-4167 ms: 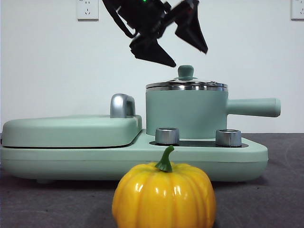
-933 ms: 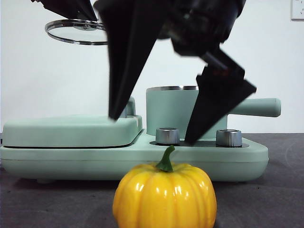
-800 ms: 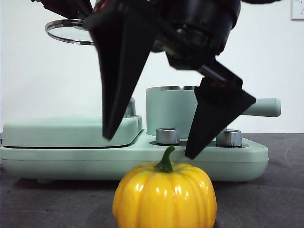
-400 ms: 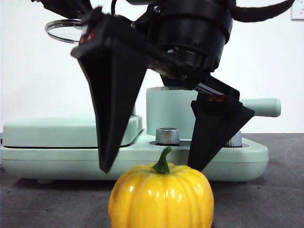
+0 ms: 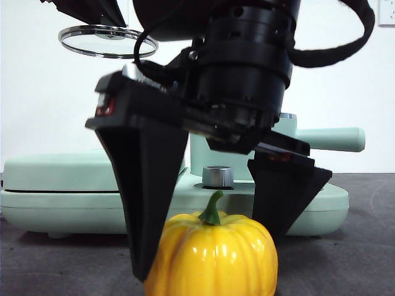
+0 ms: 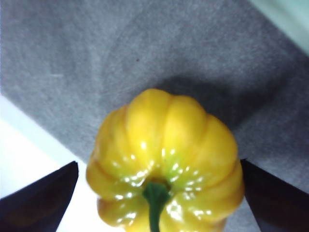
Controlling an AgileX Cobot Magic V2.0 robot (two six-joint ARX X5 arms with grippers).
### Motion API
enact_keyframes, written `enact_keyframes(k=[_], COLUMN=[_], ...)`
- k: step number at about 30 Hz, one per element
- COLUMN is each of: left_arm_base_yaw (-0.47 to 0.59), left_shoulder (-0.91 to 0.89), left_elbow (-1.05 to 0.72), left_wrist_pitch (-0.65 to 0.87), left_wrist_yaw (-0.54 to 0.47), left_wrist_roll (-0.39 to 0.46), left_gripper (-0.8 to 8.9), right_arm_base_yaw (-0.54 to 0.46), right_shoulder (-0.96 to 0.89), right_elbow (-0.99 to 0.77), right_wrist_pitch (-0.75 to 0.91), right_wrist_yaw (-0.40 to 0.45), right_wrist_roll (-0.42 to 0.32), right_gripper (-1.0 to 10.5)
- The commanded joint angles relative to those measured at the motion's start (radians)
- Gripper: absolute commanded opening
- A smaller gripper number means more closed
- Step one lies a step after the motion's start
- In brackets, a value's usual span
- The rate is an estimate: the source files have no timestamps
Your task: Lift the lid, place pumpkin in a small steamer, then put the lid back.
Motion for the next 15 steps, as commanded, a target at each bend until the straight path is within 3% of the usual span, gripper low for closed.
enact_keyframes(k=[1,4,9,15], left_arm_base_yaw=[-0.001,-0.001,-0.001,-0.001], left_shoulder=[-0.004,-0.004,-0.004,-0.004], left_elbow=[0.033,0.033,0.033,0.033], left_wrist_pitch=[0.029,0.029,0.029,0.028], left_wrist_yaw=[0.005,0.005,0.005,0.005], left_wrist_roll=[0.003,0.003,0.003,0.003], left_gripper=[0.81,0.81,0.81,0.81], right_arm_base_yaw=[0.016,0.016,0.016,0.014], right_shoulder=[0.035,0.051,0.052,0.051], right_elbow=[0.019,0.019,0.020,0.037], right_wrist_pitch=[0.003,0.005,0.018,-0.008], right_wrist_yaw=[0.001,0.000,-0.001,-0.023], right_wrist_roll=[0.012,0.012,0.014,0.013], right_gripper=[5.4,5.3,3.6,3.5])
